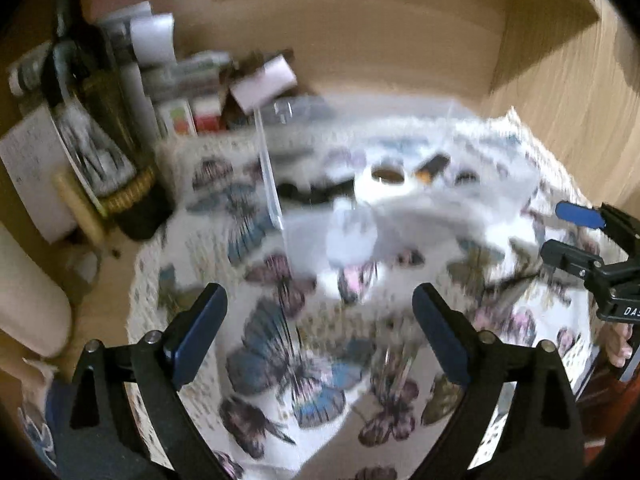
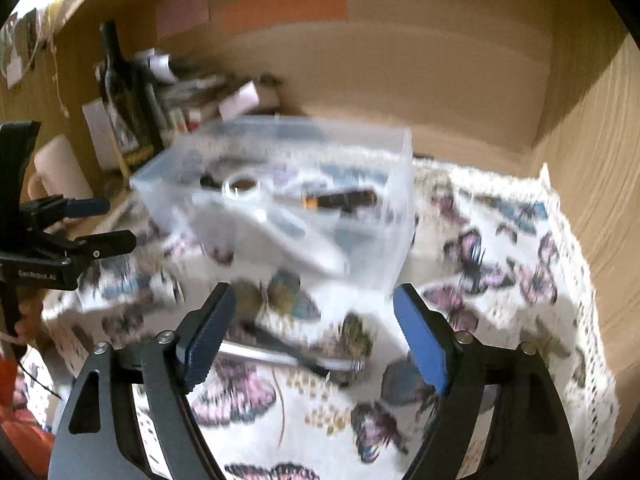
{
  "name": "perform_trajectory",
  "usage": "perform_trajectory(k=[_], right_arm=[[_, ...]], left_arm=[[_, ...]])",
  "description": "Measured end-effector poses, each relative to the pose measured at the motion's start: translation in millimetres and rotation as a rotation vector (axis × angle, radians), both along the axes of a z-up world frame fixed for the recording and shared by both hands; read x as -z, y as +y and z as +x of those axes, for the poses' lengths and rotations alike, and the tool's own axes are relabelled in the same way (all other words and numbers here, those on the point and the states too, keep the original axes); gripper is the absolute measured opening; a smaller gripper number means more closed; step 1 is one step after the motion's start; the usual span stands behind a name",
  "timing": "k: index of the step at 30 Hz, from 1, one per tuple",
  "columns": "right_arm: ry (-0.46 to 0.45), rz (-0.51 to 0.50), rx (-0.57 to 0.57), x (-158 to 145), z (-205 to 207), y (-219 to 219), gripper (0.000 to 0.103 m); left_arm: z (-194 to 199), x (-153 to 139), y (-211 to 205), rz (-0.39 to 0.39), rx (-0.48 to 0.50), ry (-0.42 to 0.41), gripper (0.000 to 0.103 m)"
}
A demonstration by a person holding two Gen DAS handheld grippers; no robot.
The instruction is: Organize rigid objects
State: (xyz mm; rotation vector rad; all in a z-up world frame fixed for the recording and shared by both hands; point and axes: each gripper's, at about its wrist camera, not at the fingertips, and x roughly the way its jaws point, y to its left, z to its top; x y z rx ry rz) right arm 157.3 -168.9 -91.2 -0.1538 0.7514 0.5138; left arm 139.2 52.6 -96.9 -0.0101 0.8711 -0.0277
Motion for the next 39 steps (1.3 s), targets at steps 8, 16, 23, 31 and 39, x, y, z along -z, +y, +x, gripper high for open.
perform_trajectory(k=[8,16,23,31,39], right_arm=[[0.093,-0.123,-0.111,34,0,21,0.082],[0.094,-0.171,-0.103,41,8,28,0.033],[0.095,-0.141,-0.086,41,1,27,0.014],[0.072,-0.069,-0.064,33,-12,22,0.014],[-0.027,-0.008,-0.042,-1,-23,18,0.014]], left_arm=[[-9,23,-23,-0.007,0.059,0.072,0.095],[-6,39,-44,0.047,0.114,0.113,0.071],[-3,39,-52,0.044,0.166,0.098,0.041],[-4,34,-52,-0.004,0.149,0.081,0.023],[-20,6,-45,-0.012,0.125,-0.023,0.023]])
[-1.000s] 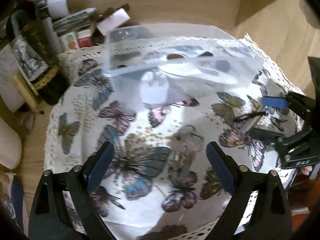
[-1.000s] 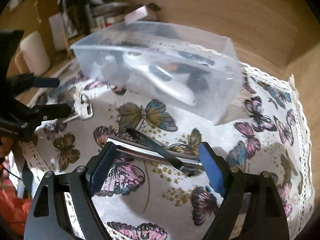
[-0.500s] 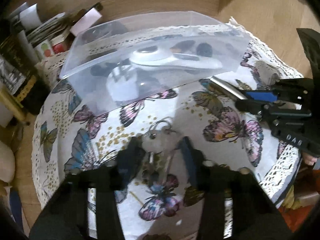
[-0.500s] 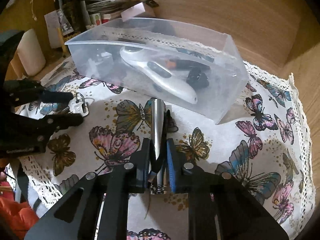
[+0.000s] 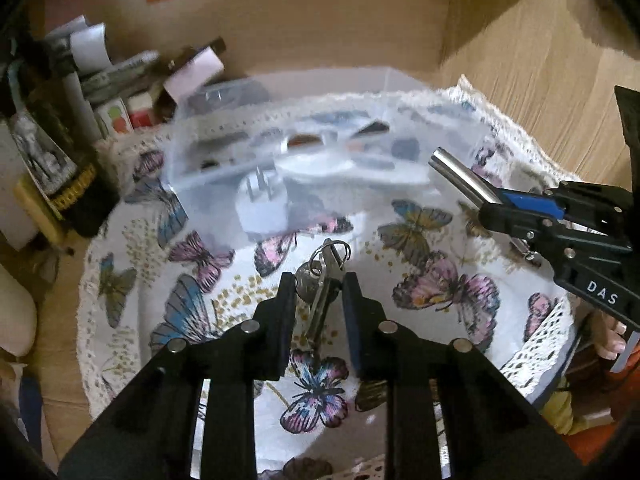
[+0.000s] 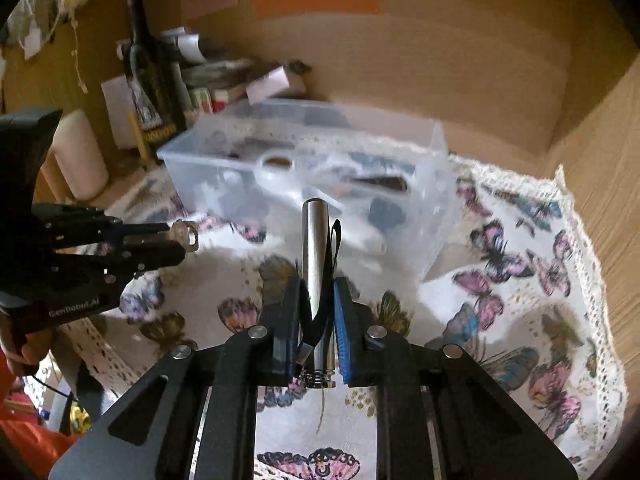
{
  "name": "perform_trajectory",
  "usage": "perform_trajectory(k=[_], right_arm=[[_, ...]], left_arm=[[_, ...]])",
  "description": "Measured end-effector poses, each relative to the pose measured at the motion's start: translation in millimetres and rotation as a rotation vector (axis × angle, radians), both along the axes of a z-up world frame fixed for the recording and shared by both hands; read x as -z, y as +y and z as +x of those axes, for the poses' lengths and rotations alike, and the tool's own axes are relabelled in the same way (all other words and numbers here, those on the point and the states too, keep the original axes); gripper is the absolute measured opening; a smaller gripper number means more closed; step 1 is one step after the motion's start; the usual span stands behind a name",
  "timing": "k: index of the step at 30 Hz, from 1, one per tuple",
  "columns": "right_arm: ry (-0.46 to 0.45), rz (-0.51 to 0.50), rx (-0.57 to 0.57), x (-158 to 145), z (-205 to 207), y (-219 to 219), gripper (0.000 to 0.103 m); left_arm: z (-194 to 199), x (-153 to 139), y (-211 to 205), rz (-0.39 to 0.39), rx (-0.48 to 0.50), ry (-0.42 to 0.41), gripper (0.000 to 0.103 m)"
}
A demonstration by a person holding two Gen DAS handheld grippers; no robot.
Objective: Organize rigid objects
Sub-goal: 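Grasp the key ring with the left tool while the right tool grasps the silver metal tube, then lower the keys and metal tube into the clear box while both tools open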
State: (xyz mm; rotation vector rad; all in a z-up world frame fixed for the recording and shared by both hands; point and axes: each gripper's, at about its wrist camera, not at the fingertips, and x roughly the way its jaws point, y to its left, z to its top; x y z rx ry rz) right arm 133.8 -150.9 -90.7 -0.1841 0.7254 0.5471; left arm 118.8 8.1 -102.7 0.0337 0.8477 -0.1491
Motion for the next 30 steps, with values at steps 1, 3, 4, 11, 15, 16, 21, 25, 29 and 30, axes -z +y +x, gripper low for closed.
perform_trajectory(k=[1,3,4,11,15,16,21,25,29,30], right_arm=[[-0.016,0.005,0.002,-4,0,-1,0.014],[-0.044,0.020,0.005,-15,2,-1,0.014],[-0.056,0.029,0.008,-20,2,-2,0.014],[-0.129,0.088,0.039,-53,13,-6,0.014],[-0.168,0.107,0.045,-66,20,-4,0.014],[-0.176,0.111,0.047,-69,23,-3,0.014],[-0.193,0.129,0.055,-78,43,3,0.014],[-0.174,0.124,0.063,-74,63,11,0.014],[-0.119,0.104,0.057,-59,83,21,0.014],[-0.105,0.099,0.054,-54,87,24,0.014]], left_arm=[[-2,-7,0,0.002,-0.004,-0.020,0.023],[-5,-18,3,-0.005,-0.006,-0.049,0.023],[-5,-24,3,-0.008,-0.011,-0.063,0.023],[1,-68,20,-0.049,-0.057,-0.181,0.023],[8,-91,25,-0.047,-0.074,-0.246,0.023],[11,-96,27,-0.050,-0.078,-0.258,0.023],[29,-106,36,-0.067,-0.096,-0.272,0.023],[53,-94,42,-0.079,-0.106,-0.224,0.023],[73,-76,43,-0.093,-0.104,-0.155,0.023],[78,-72,43,-0.088,-0.106,-0.144,0.023]])
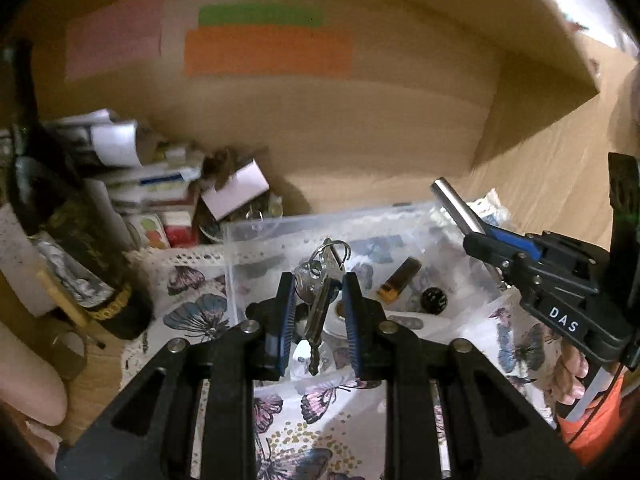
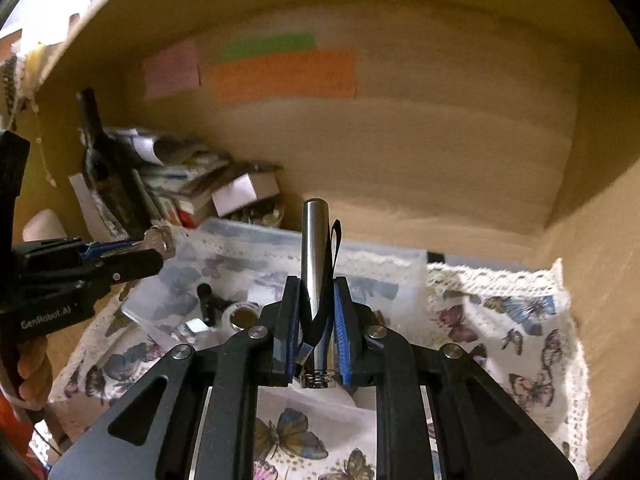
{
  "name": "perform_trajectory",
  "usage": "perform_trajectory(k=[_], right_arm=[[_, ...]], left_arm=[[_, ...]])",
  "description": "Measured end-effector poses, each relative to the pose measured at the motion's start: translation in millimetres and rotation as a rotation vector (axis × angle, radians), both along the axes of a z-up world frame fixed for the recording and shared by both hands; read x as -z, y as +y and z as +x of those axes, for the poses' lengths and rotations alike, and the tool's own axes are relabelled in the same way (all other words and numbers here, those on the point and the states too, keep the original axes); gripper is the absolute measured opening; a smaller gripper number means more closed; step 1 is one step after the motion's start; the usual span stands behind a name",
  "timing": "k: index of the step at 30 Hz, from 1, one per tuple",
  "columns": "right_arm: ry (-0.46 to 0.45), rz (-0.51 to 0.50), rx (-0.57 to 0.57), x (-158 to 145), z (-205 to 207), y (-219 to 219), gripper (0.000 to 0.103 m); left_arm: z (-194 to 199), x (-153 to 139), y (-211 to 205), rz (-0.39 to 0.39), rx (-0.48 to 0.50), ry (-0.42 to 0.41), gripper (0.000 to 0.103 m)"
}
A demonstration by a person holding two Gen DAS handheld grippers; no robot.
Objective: Organize rigid objects
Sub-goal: 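Lower the keys and metal tube into the clear box while both tools open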
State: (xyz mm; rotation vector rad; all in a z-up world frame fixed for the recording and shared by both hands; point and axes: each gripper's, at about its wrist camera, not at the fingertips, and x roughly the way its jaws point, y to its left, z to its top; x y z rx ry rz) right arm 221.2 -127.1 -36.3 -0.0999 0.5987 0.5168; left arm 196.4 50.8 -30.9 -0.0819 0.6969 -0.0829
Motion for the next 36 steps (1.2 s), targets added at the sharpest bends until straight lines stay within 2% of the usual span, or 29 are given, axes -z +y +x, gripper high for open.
perform_trajectory(k=[4,11,15,19,24,29,32,34,35,36], right_arm=[[0.058,-0.037,-0.014,21,17,11,0.014],[0.122,-0.092,-0.026,51,30,25,0.014],[0.125,-0.115,-0.025,54,32,29,0.015],[0.109,-0.112,-0.021,48,28,27,0.020],[0.065,-0.089,-0.017,31,16,20,0.020],[-0.025,-0.041,-0.013,1,-12,10,0.022],[-0.080,-0.002,-0.008,-18,-34,1,0.032],[-0.123,0.021,0.000,-29,-49,-6,0.047],[-0.152,0.031,0.006,-36,-59,-10,0.051],[-0.174,0.038,0.010,-40,-67,-12,0.059]], left_arm=[[18,18,1,0.007,0.000,0.051,0.023],[32,40,1,0.050,-0.012,0.093,0.023],[41,50,3,0.040,-0.019,0.130,0.024],[38,49,5,0.035,-0.023,0.126,0.024],[18,29,1,0.044,-0.023,0.061,0.027],[-12,0,-8,0.063,-0.028,-0.035,0.030],[-34,-18,-15,0.072,-0.037,-0.101,0.033],[-52,-30,-18,0.073,-0.048,-0.157,0.048],[-59,-34,-19,0.071,-0.051,-0.178,0.051],[-66,-39,-19,0.067,-0.052,-0.197,0.056]])
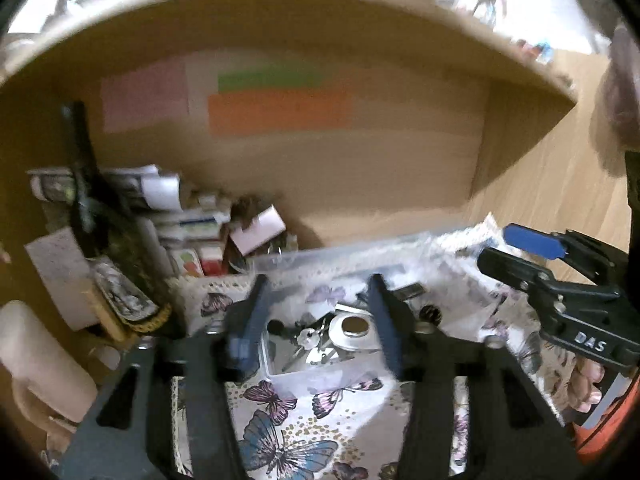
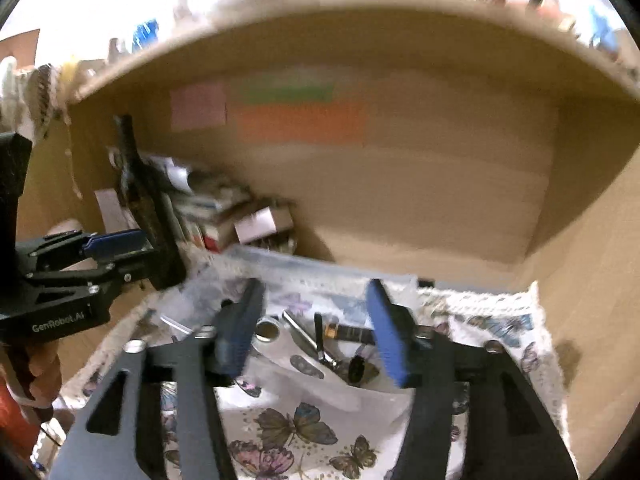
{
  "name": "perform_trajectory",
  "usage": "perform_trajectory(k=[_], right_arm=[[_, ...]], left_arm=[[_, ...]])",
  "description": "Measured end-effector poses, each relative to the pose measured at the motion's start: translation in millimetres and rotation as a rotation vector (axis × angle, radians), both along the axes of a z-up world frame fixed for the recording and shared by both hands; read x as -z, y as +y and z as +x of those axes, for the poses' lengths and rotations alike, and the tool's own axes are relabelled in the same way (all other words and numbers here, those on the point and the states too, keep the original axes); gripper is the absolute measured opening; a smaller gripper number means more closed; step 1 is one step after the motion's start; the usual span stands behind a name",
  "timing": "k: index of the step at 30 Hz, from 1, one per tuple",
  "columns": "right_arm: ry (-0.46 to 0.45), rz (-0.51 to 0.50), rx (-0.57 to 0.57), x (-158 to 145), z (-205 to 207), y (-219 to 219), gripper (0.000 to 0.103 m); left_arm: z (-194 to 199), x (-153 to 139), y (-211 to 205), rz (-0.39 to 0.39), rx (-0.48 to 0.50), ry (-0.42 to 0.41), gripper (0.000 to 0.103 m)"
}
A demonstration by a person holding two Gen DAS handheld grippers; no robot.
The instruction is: Organize rigid objects
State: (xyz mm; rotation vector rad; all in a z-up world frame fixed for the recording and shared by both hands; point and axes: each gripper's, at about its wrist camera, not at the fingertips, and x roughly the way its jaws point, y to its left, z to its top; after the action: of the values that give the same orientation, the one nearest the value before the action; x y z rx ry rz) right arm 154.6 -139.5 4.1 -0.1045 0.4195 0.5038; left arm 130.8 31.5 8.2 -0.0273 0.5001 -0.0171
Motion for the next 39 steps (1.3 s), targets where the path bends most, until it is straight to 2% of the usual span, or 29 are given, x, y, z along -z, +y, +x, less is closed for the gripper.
perform_trajectory(k=[1,3,5,7,10,13,16,39], right_arm=[[-0.026,0.011,0.006,-5,-9,-3,0.069],[-0.067,0.033,0.015,-13,-25,-10,0.078],[-0.094,0.058,0.020,-19,-42,-16,0.085],[-0.107,0.079,0.025,-21,-54,-22,0.091],[-0.124,0.114,0.035,-23,-69,-29,0.103],[-0.137,0.120,0.054,-21,-77,-32,0.103],[-0.139,0.119,0.065,-20,-85,-34,0.103],[-0.132,0.117,0.081,-13,-90,-36,0.103]], left_arm=[[-10,-5,-1,-0.008,0.003,-0.021,0.056],[-23,-12,-3,-0.017,0.010,-0.043,0.058],[-39,-19,-5,-0.021,0.009,-0.075,0.068],[-52,-22,-8,-0.020,0.005,-0.108,0.083],[-68,-23,-13,-0.015,0.010,-0.140,0.089],[-81,-22,-17,-0.014,0.009,-0.166,0.098],[-90,-21,-19,-0.024,0.008,-0.176,0.099],[-99,-21,-25,-0.014,0.023,-0.198,0.101]])
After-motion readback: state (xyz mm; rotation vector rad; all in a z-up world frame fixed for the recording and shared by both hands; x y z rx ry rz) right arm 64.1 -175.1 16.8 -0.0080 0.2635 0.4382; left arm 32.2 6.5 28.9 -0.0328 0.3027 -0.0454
